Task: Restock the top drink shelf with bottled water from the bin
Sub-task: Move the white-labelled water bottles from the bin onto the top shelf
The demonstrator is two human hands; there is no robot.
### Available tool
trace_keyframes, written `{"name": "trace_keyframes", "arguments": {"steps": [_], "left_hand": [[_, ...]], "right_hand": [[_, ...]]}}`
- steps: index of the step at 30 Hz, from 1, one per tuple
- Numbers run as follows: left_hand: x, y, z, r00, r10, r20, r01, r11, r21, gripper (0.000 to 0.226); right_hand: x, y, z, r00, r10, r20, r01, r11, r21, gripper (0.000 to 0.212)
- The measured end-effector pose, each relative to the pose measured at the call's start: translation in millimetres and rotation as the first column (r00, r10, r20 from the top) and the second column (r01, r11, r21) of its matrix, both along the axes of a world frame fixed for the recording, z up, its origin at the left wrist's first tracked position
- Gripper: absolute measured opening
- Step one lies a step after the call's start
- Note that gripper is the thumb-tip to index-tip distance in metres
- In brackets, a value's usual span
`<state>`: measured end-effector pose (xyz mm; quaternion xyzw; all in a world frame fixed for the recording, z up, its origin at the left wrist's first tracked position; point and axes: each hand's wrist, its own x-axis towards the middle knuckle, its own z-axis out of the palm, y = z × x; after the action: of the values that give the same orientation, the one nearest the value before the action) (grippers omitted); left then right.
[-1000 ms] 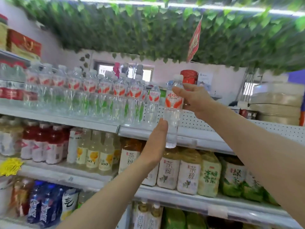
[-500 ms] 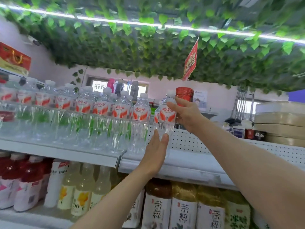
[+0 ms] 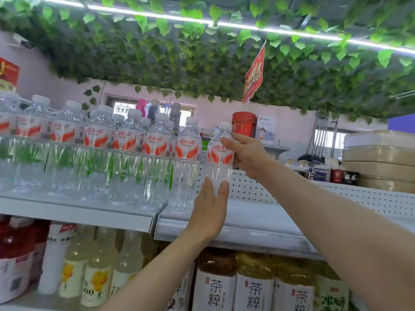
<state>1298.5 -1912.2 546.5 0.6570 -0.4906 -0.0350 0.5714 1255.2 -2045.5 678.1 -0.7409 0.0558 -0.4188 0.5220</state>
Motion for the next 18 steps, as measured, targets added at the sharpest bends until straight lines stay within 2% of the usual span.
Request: {"name": "trace_keyframes", "arguments": {"steps": [8, 14, 18], "left_hand": [[-1.4, -2.3, -2.5, 1.0, 0.022, -0.014, -0.022, 1.0, -0.013, 0.09], [-1.7, -3.4, -4.8, 0.999, 0.039, -0.015, -0.039, 0.999, -0.008, 0.084], [-1.9, -3.4, -5.1, 0.999, 0.037, -0.019, -0.038, 0.999, -0.017, 0.085]], "right_hand": [[1.9, 1.4, -2.1, 1.0, -0.023, -0.014, 0.023, 1.0, 0.002, 0.067], [3.5, 1.7, -5.3, 0.999, -0.033, -0.003, 0.033, 0.999, 0.004, 0.066], [2.8, 4.1, -5.6, 0.998, -0.06, -0.017, 0.061, 0.998, 0.004, 0.073]]}}
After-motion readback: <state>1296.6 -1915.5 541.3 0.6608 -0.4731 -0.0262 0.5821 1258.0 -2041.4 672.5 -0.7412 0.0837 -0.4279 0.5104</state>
